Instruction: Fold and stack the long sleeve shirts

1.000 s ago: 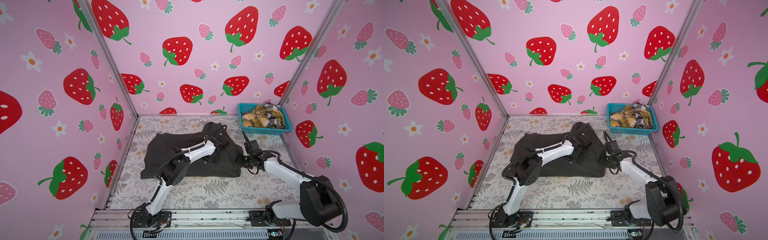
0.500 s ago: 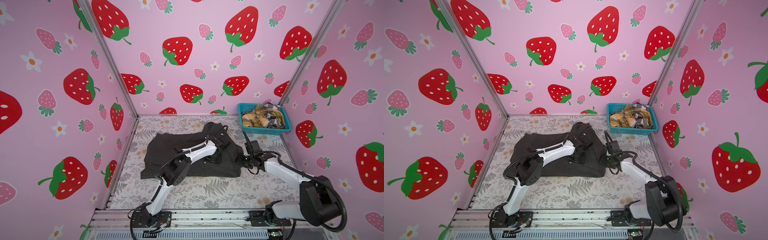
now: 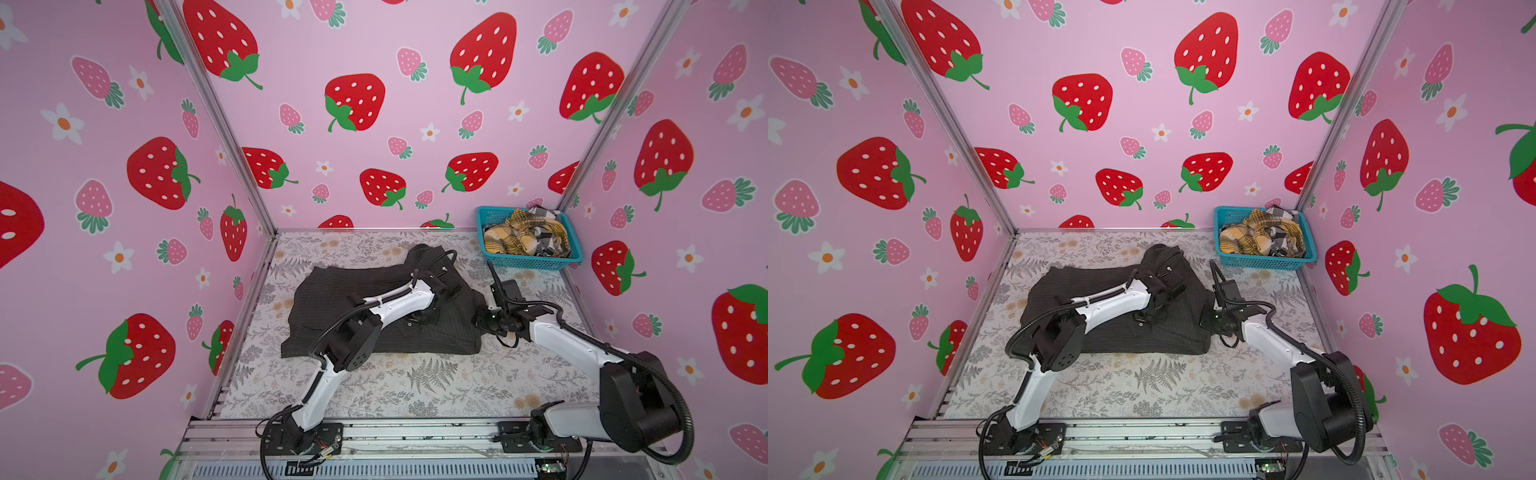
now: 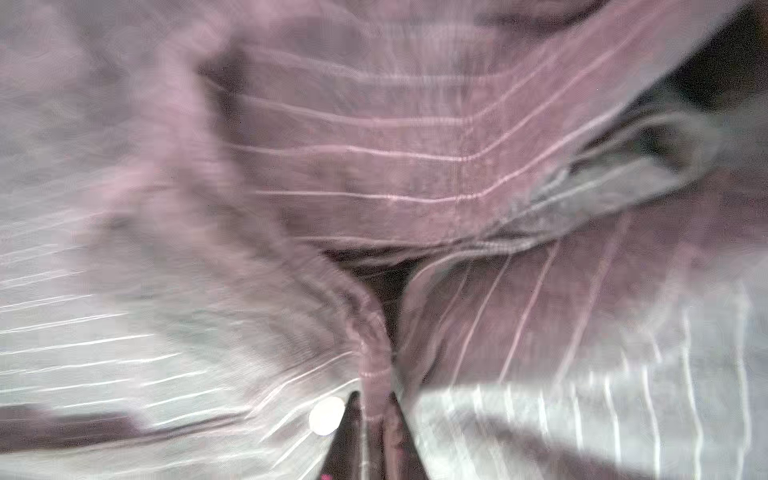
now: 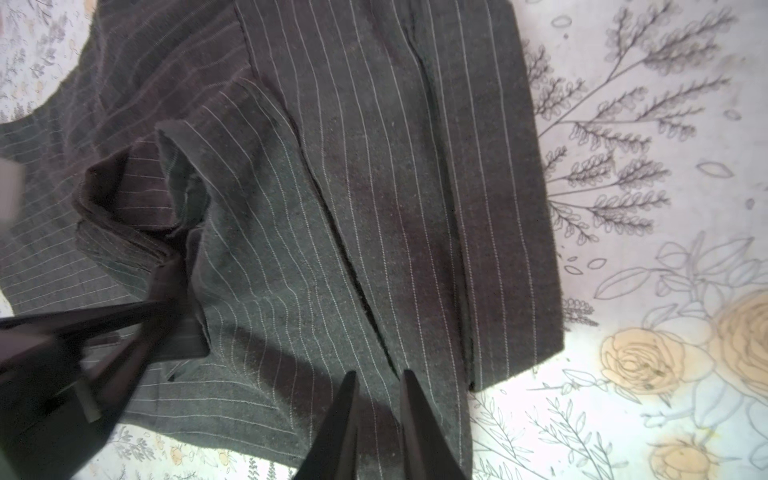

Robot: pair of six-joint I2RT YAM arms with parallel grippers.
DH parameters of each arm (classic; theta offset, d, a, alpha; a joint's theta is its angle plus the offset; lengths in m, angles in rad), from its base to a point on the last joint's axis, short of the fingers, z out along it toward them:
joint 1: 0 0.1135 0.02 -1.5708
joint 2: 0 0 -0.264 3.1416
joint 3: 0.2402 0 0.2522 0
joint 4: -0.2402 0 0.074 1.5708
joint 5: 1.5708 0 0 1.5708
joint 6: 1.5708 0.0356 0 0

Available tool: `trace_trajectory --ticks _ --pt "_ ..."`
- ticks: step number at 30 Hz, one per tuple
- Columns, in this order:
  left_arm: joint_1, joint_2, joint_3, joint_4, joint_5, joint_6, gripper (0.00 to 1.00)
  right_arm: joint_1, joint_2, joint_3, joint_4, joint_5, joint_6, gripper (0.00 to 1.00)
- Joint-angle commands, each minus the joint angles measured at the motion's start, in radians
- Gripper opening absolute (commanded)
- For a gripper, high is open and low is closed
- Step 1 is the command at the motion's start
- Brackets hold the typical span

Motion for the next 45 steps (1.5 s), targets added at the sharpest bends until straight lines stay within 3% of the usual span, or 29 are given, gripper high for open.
trace_trajectory --ticks 1,3,5,8,10,13,16,23,29,33,39,41,45 --pt "0.000 -0.155 -0.010 -0.074 -0.157 0.075 0.00 -0.007 -0.018 0.052 -0.043 0.012 -0.014 0.22" --pt "0.002 -0.216 -0.012 -0.094 -0.197 0.122 0.00 -0.006 -0.026 0.068 -0.056 0.008 -0.017 0.24" --pt "0.001 -0.285 -0.018 -0.102 -0.258 0.185 0.00 -0.007 -0.039 0.075 -0.055 0.000 -0.017 0.36" --pt "0.002 -0.442 -0.090 -0.016 -0.324 0.374 0.00 -0.007 -0.065 0.081 -0.051 -0.038 -0.015 0.58" --pt "0.002 -0.565 -0.191 0.105 -0.352 0.512 0.00 -0.005 -0.077 0.081 -0.041 -0.071 -0.015 0.63" --pt "0.011 -0.769 -0.412 0.343 -0.275 0.691 0.00 -0.005 -0.082 0.082 -0.028 -0.149 -0.007 0.70" --pt "0.025 -0.898 -0.560 0.476 -0.173 0.767 0.00 -0.005 -0.081 0.066 0.029 -0.211 0.023 0.74" --pt "0.076 -1.047 -0.672 0.529 -0.110 0.803 0.00 -0.006 -0.095 0.002 0.180 -0.326 0.176 0.86" --pt "0.078 -1.280 -0.782 0.564 0.001 0.876 0.00 -0.007 -0.079 -0.077 0.348 -0.411 0.343 1.00" --pt "0.080 -1.454 -0.947 0.599 0.057 0.911 0.00 -0.007 -0.029 -0.104 0.451 -0.444 0.421 1.00" --pt "0.077 -1.629 -1.080 0.608 -0.045 0.807 0.00 -0.005 0.057 -0.167 0.586 -0.498 0.554 1.00" --pt "0.078 -1.644 -1.089 0.617 -0.038 0.801 0.00 -0.005 0.047 -0.173 0.560 -0.486 0.543 1.00" --pt "0.078 -1.596 -1.072 0.625 -0.049 0.798 0.00 0.002 -0.059 -0.129 0.338 -0.382 0.424 1.00"
